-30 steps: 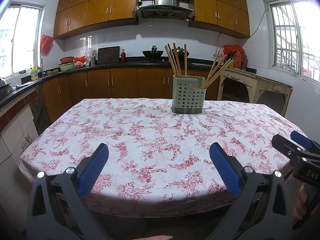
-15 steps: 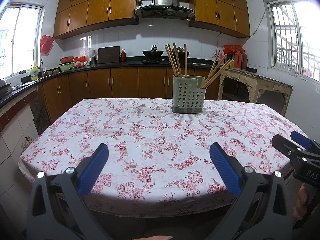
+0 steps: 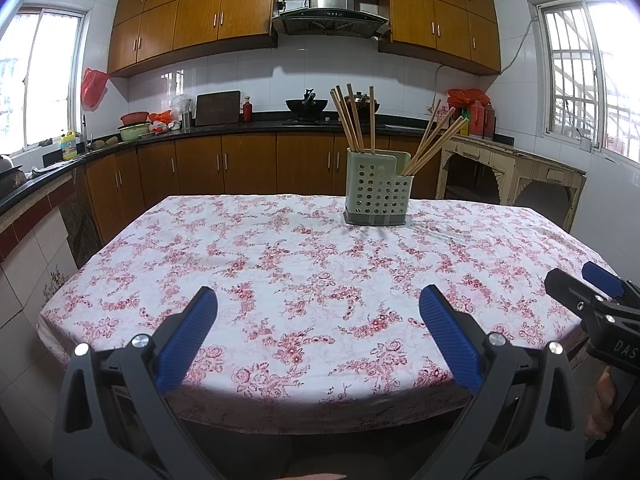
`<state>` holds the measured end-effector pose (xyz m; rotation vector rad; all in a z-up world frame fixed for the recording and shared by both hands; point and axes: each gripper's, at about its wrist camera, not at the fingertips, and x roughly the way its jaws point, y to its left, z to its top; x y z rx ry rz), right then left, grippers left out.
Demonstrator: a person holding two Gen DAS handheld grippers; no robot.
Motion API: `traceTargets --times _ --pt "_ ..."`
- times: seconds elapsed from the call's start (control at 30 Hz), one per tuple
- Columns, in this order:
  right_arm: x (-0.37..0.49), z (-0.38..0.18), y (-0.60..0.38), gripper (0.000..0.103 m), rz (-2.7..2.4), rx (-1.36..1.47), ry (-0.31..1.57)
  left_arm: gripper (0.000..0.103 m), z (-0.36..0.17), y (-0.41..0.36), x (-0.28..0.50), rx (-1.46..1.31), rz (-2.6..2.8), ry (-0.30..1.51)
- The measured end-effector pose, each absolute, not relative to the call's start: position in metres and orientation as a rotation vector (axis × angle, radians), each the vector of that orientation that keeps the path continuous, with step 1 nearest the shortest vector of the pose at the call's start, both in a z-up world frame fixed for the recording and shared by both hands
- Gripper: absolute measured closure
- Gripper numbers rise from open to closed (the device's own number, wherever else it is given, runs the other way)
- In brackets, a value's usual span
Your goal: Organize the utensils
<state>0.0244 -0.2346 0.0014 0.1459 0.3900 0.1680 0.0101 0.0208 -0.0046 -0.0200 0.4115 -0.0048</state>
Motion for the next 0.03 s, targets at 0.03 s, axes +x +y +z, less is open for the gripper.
traceTargets --times 0.03 --pt "0.0242 0.0014 -0.2346 0.002 0.168 0.146 0.39 0.004 -0.0044 0.0203 0.0106 -0.019 -0.004 0.411"
